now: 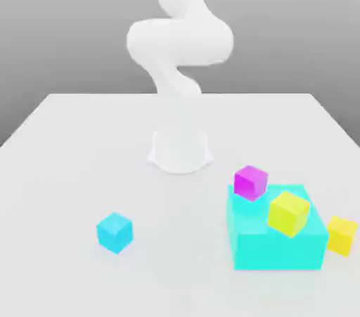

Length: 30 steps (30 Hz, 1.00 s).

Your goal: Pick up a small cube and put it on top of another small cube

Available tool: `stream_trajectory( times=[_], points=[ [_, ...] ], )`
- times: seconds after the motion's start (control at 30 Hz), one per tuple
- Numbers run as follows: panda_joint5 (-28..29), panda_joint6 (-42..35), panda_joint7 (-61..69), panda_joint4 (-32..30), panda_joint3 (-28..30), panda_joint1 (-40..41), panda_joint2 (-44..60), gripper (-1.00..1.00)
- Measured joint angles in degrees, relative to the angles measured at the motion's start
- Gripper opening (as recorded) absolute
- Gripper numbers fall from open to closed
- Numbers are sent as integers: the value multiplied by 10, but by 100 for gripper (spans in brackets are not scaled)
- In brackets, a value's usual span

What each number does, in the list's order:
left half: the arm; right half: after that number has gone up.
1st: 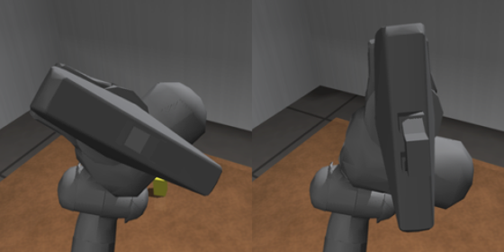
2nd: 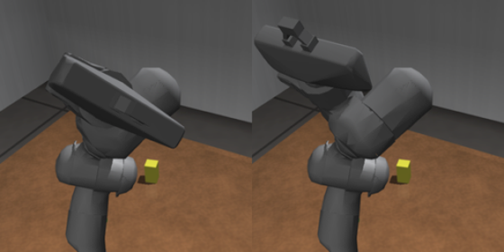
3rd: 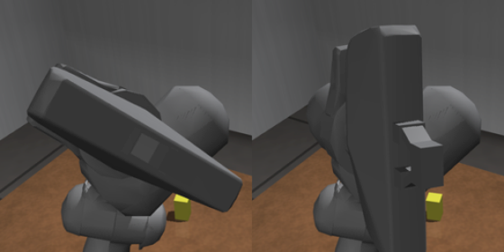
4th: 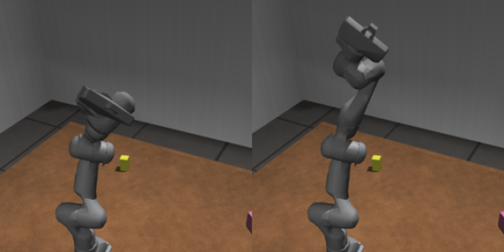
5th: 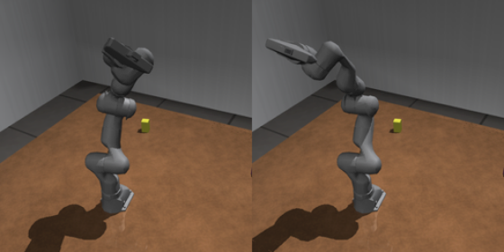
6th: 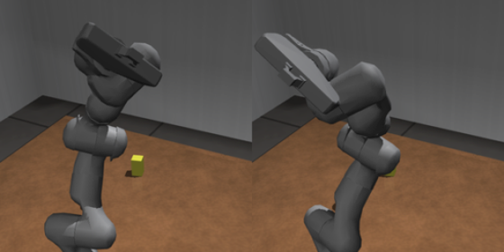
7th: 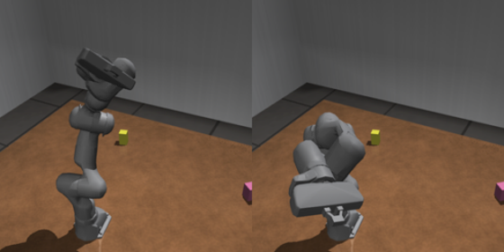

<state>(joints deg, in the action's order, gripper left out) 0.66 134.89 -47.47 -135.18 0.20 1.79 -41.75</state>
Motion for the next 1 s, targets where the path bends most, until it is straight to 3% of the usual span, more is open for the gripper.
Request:
stream_trajectory(
  times=[0.43,0.6,0.83,0.87,1.0],
  points=[
    [28,193,-94,-204,36,103,262,0],
    [6,282,-110,-290,64,136,385,0],
    [-57,402,-71,-282,21,170,534,0],
    [-59,419,-69,-279,12,179,555,-100],
    [-58,419,-70,-279,12,179,555,-100]
  ],
)
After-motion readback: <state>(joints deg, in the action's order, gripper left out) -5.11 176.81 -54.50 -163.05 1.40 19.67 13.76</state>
